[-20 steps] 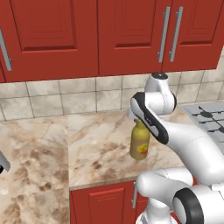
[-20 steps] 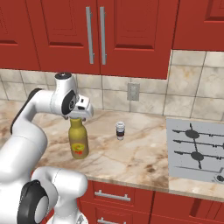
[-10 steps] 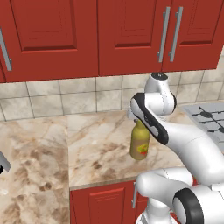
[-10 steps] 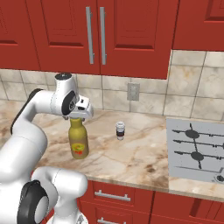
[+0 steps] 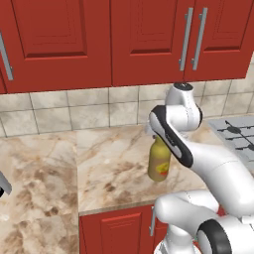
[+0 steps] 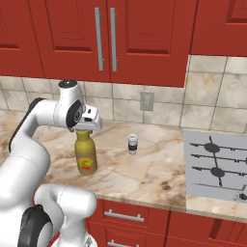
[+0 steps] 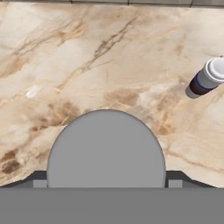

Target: Move the drinks to the dining counter.

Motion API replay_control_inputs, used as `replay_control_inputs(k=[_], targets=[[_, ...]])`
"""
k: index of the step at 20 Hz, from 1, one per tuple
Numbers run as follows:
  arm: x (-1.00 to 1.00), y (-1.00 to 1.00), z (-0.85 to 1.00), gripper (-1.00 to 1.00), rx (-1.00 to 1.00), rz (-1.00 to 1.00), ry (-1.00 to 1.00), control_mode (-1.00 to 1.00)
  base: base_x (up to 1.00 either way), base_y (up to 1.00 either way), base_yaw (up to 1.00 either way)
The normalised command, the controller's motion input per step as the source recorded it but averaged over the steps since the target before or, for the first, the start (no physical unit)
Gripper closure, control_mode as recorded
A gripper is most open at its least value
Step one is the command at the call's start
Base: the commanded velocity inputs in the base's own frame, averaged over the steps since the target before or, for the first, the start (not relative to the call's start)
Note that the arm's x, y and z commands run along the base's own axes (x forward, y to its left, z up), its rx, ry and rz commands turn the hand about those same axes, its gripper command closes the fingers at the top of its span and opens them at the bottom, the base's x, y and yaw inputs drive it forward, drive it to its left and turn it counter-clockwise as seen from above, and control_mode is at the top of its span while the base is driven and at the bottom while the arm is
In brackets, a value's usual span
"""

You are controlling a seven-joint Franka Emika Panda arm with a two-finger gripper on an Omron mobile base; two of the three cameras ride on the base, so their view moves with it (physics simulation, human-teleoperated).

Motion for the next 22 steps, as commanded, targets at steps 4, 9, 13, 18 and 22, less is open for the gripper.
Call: replay_control_inputs(k=[4,9,13,18,22], targets=[[-0.42,0.0,0.33,1.0,0.0,0.0,-0.19,-1.0,0.0,0.0,0.0],[-0.44,-0.08,0.57,1.0,0.01,0.0,-0.18,-1.0,0.0,0.0,0.0],[-0.34,-0.14,0.65,1.0,0.05,0.0,-0.08,-1.0,0.0,0.0,0.0],[-0.29,-0.11,0.68,1.0,0.07,0.0,-0.01,-1.0,0.0,0.0,0.0],[-0.34,-0.01,0.71,1.0,0.05,0.0,0.0,-1.0,0.0,0.0,0.0]])
